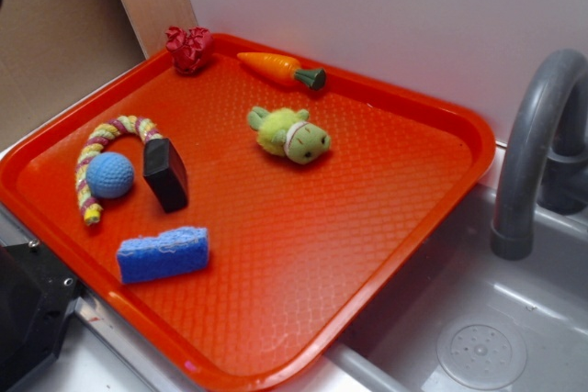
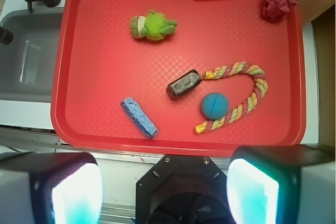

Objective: Grab the black box.

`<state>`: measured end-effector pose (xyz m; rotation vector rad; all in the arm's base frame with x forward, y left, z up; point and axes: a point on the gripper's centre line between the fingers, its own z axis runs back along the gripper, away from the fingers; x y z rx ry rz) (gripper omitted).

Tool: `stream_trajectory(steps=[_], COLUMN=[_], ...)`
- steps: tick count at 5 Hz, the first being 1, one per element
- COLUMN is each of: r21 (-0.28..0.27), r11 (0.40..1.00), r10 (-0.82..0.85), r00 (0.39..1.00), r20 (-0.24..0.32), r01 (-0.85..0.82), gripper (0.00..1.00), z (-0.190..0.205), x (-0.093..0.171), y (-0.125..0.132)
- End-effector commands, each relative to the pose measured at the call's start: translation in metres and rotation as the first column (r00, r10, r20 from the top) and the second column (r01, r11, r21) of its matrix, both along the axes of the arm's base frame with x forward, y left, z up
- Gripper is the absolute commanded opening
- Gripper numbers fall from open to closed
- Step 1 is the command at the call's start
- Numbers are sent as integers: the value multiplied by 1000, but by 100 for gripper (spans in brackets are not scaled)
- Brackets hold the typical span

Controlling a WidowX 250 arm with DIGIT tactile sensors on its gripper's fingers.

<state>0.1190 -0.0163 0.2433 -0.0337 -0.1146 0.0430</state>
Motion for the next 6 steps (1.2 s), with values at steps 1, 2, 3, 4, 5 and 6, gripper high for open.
stream_trajectory(steps=[1,2,3,4,5,6], r21=[0,-2,12,5,5,-46], r11=[1000,999,994,992,996,985], r10=[0,-42,-109,-128,-84,166], r00=[1000,999,993,991,996,985], r20=[0,35,35,50,33,36], r01=[0,42,108,128,84,-165], gripper=[100,100,100,100,100,100], z=[0,-42,-57,-68,-77,-90], x=[0,36,57,78,79,72], y=[0,14,16,19,23,18])
